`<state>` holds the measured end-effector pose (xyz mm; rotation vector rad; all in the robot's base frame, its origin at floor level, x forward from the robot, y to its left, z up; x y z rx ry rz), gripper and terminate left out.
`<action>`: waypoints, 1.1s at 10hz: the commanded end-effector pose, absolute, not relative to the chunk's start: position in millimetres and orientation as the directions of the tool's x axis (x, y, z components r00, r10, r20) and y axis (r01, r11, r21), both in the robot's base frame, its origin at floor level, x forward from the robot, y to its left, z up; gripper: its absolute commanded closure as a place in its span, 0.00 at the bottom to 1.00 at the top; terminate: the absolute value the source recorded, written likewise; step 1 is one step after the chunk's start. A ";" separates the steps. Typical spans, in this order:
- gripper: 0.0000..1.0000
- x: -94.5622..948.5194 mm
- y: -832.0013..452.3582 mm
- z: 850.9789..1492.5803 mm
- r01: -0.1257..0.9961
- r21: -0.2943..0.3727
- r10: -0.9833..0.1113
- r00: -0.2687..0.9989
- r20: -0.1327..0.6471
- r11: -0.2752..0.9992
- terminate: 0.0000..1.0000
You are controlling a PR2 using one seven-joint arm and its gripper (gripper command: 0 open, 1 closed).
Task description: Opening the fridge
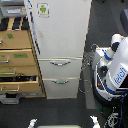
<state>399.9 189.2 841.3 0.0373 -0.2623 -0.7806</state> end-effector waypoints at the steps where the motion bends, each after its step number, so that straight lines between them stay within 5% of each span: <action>1: 0.00 395.6 178.6 841.2 0.724 0.069 -0.717 0.658 0.231 0.687 0.00; 11: 0.00 545.0 116.3 928.7 0.794 0.009 -0.733 0.557 0.392 0.608 0.00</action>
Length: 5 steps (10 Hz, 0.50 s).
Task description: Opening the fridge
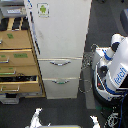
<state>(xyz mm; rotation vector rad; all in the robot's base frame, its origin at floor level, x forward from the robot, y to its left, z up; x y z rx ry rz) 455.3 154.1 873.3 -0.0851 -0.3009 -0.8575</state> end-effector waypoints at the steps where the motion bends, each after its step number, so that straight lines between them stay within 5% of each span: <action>1: 0.00 563.9 112.7 938.9 0.788 0.000 -0.723 0.566 0.397 0.616 0.00; 5: 0.00 631.7 112.4 988.0 0.738 0.064 -0.703 0.608 0.369 0.672 0.00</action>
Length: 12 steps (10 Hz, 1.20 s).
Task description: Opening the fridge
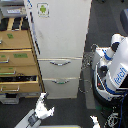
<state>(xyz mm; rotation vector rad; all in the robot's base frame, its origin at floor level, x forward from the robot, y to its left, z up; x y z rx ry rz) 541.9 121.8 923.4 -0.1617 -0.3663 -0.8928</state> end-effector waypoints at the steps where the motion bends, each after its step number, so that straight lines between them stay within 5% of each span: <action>1: 0.00 646.5 118.4 1002.1 0.727 0.069 -0.694 0.618 0.370 0.684 0.00; 6: 0.00 729.4 171.9 1059.4 0.554 -0.007 -0.514 0.777 0.364 0.833 0.00; 12: 0.00 802.2 219.9 1062.4 0.399 -0.014 -0.372 0.866 0.333 0.917 0.00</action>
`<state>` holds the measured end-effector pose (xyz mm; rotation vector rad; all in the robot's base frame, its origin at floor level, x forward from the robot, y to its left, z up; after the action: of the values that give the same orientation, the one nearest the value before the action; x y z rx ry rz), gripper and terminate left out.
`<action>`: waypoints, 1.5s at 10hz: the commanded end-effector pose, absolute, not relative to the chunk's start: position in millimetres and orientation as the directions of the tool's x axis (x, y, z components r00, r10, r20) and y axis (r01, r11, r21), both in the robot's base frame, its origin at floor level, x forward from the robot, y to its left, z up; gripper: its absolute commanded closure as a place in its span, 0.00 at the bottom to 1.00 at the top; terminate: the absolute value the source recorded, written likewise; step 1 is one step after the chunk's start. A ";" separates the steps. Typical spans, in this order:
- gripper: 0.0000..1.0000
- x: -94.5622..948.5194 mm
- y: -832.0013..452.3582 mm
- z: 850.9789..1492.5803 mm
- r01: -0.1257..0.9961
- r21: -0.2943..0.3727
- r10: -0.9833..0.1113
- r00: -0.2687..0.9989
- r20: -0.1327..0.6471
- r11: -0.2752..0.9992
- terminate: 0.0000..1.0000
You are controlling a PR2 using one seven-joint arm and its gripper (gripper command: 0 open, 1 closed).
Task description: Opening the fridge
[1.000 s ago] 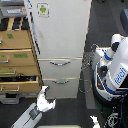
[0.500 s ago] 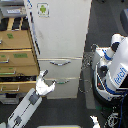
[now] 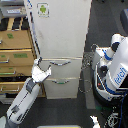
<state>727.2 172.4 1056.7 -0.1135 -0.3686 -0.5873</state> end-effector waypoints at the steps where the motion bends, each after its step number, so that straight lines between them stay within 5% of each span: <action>1: 0.00 805.2 221.9 1062.2 0.396 -0.013 -0.369 0.868 0.332 0.918 0.00; 15: 0.00 883.2 267.3 1057.2 0.343 0.007 -0.329 0.894 0.305 0.939 0.00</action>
<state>867.0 258.4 1067.2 -0.0545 -0.3180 -0.3359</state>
